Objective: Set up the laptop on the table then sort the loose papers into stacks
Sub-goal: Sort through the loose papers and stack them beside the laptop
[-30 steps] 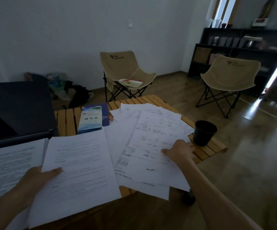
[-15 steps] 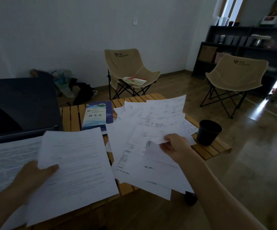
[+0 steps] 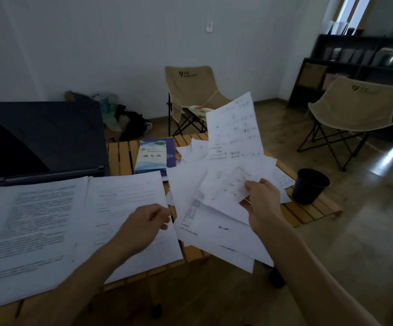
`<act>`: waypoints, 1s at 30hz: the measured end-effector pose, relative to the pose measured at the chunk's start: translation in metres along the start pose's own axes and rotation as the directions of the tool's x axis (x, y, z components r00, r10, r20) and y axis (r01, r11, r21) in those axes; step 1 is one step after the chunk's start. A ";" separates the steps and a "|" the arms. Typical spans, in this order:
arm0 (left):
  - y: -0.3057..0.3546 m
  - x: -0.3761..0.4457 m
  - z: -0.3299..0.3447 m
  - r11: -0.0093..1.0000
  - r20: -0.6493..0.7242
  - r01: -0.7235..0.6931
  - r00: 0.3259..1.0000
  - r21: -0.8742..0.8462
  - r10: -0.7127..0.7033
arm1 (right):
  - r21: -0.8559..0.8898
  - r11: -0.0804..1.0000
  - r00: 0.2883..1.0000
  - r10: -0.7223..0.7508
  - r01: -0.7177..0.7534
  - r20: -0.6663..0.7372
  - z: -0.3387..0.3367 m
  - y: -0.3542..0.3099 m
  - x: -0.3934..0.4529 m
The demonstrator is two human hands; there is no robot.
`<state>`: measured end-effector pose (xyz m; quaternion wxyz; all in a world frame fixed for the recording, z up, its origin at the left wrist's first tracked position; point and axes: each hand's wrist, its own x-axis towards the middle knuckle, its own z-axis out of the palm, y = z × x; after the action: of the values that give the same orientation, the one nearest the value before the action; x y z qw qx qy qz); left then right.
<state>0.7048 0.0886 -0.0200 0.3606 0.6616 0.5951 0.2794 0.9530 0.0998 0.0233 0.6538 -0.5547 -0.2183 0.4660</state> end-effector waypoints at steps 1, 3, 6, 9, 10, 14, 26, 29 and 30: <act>-0.001 0.003 0.004 0.999 -0.013 0.019 1.000 -0.040 -0.020 | -0.038 0.999 1.000 -0.005 0.005 -0.006 -0.002 -0.002 0.003; 0.001 0.010 0.012 0.986 -0.025 0.060 0.998 -0.154 -0.065 | -0.090 0.996 0.999 0.012 -0.015 -0.030 -0.007 -0.007 0.012; 0.015 0.028 0.031 0.963 -0.027 0.090 0.995 -0.253 -0.100 | -0.131 0.991 0.998 0.033 -0.039 -0.048 -0.017 -0.014 0.029; 0.032 0.057 0.056 0.895 -0.011 0.187 0.978 -0.404 -0.210 | -0.071 0.997 0.997 0.030 -0.034 -0.064 -0.026 -0.016 0.042; 0.038 0.067 0.064 0.842 0.012 0.246 0.962 -0.481 -0.273 | -0.059 0.997 0.997 0.036 -0.039 -0.062 -0.028 -0.017 0.044; 0.057 0.092 0.099 0.636 0.105 0.331 0.925 -0.697 -0.365 | -0.091 0.981 0.978 0.161 -0.174 -0.132 -0.031 -0.022 0.056; 0.115 0.061 -0.013 0.897 -0.458 -0.391 0.771 0.206 0.441 | -0.846 0.406 0.848 -0.522 0.345 0.095 -0.033 -0.021 0.046; 0.134 0.040 -0.064 0.824 -0.442 -0.468 0.695 0.320 0.567 | -0.796 0.188 0.663 -0.678 0.575 0.318 -0.016 -0.037 0.027; 0.139 0.034 -0.077 0.806 -0.424 -0.488 0.685 0.335 0.592 | -0.773 0.144 0.648 -0.650 0.618 0.397 -0.008 -0.046 0.017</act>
<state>0.7290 0.1295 0.1356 0.0245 0.7416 0.4700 0.4781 0.9841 0.1121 0.0597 0.4145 -0.6638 -0.6213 -0.0400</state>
